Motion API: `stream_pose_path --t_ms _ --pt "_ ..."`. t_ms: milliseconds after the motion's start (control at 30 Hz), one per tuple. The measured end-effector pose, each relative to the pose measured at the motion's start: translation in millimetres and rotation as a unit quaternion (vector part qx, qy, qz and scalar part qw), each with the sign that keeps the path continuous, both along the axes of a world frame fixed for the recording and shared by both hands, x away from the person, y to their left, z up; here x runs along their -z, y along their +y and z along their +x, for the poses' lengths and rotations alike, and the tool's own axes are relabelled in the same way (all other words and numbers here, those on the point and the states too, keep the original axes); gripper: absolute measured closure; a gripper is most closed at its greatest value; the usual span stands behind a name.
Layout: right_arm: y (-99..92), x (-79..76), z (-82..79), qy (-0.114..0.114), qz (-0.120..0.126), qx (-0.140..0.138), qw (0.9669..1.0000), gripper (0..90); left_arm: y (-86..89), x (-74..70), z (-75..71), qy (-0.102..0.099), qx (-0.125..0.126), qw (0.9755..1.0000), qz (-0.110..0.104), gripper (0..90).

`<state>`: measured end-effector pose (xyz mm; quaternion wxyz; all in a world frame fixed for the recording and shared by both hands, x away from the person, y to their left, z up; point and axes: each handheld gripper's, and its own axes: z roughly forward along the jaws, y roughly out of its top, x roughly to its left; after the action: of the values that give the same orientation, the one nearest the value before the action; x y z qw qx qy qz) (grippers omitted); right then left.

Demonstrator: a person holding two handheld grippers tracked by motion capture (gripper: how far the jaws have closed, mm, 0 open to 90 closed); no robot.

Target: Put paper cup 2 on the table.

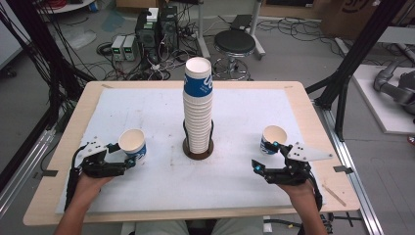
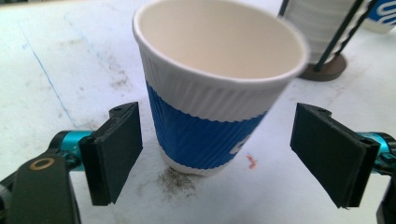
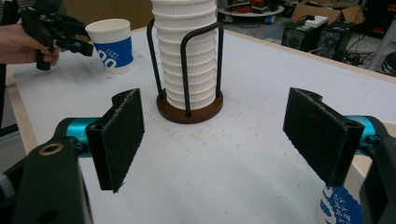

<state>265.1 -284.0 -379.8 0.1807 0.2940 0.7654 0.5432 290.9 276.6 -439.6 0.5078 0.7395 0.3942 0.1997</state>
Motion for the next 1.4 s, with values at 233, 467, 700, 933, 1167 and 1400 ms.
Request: stream_pose_path --t_ms 233,467,700,933,1167,1400 --pt "-3.0 0.6 0.2 -0.01 -0.007 0.012 0.9999 21.0 11.1 -15.3 -14.4 -0.059 -0.014 0.9968 -0.053 16.8" --pt "-10.8 4.6 -0.4 -0.006 -0.023 0.04 0.9989 21.0 9.7 -33.5 -21.5 -0.122 -0.025 0.9859 -0.112 16.4" --pt "-17.4 5.7 -2.5 -0.01 -0.032 0.052 0.9981 21.0 1.7 -38.5 -24.9 -0.129 -0.01 0.9853 -0.111 16.4" --pt "-17.8 6.3 -2.1 -0.01 -0.034 0.06 0.9976 21.0 0.8 -41.4 -26.4 -0.137 0.002 0.9847 -0.108 16.4" --pt "-16.4 6.2 -3.9 -0.013 -0.037 0.063 0.9972 21.0 -4.1 -41.7 -26.9 -0.138 0.011 0.9848 -0.105 16.6" --pt "-14.1 5.7 -4.1 -0.011 -0.035 0.064 0.9973 21.0 -5.1 -41.0 -27.7 -0.138 0.016 0.9847 -0.104 16.8"
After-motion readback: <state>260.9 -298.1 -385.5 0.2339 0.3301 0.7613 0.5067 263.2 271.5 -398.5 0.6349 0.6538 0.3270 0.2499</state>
